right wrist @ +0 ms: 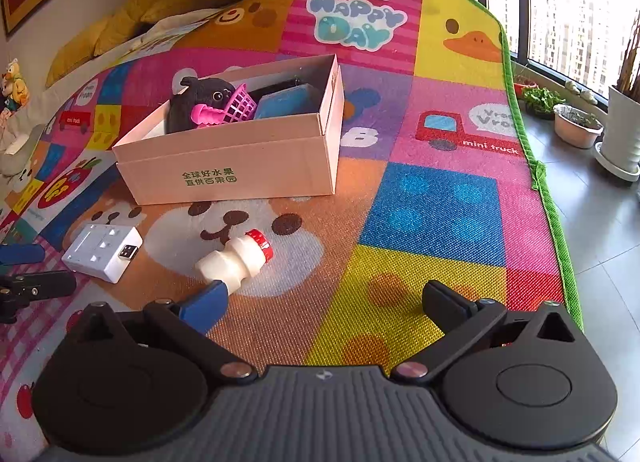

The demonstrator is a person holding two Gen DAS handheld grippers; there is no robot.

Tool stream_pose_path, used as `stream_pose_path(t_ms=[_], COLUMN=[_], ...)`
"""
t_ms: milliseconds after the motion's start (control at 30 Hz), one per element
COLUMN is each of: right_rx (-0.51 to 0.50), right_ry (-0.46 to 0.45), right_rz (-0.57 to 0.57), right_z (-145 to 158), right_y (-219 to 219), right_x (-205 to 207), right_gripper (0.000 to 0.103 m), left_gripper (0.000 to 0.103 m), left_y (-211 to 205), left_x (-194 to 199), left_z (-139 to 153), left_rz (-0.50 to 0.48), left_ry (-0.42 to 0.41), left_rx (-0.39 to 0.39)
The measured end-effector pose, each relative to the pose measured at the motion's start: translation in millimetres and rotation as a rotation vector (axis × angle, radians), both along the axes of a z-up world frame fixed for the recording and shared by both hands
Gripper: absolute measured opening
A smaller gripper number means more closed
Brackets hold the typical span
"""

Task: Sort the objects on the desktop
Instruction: 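Grasp the white plastic case with the left tool while the right tool closes on the yogurt bottle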

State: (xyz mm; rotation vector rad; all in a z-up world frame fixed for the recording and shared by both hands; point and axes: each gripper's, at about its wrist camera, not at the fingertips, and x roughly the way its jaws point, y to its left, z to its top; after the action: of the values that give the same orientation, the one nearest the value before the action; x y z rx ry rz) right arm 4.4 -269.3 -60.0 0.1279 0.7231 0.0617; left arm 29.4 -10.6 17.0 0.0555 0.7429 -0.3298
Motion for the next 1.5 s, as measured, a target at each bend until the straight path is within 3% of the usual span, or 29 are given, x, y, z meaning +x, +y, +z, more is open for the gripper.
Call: stream_pose_path(t_ms=[167, 400, 467, 500, 700, 933, 1067, 1200, 1267, 1500], right_rx=[-0.016, -0.047, -0.053, -0.055, -0.052, -0.074, -0.083, -0.099, -0.097, -0.097], right_ry=[0.003, 0.011, 0.014, 0.015, 0.015, -0.029, 0.0, 0.013, 0.021, 0.011], right_rz=[0.0, 0.005, 0.007, 0.008, 0.032, 0.198, 0.244, 0.258, 0.273, 0.292], right_z=[0, -1, -1, -1, 0, 15, 18, 16, 16, 20], right_y=[2, 6, 6, 7, 7, 28, 41, 47, 49, 51], right_x=[1, 1, 2, 2, 1, 2, 19, 27, 29, 24], right_gripper=[0.103, 0.103, 0.103, 0.103, 0.103, 0.103, 0.083, 0.071, 0.049, 0.047], left_gripper=[0.103, 0.103, 0.101, 0.094, 0.094, 0.095, 0.095, 0.095, 0.096, 0.097], left_y=[-35, -43, -42, -42, -37, -29, -27, -28, -28, -29], left_x=[20, 40, 37, 35, 14, -22, -24, -25, -25, -25], left_z=[-6, -12, -10, -10, -7, -10, -11, -11, -11, -12], left_rz=[0.026, 0.067, 0.062, 0.062, 0.005, -0.079, -0.076, -0.079, -0.079, -0.077], left_ry=[0.001, 0.005, -0.009, -0.016, -0.012, 0.0, -0.001, -0.002, -0.002, -0.001], left_rx=[0.012, 0.019, 0.013, 0.018, 0.011, 0.02, 0.013, 0.021, 0.02, 0.02])
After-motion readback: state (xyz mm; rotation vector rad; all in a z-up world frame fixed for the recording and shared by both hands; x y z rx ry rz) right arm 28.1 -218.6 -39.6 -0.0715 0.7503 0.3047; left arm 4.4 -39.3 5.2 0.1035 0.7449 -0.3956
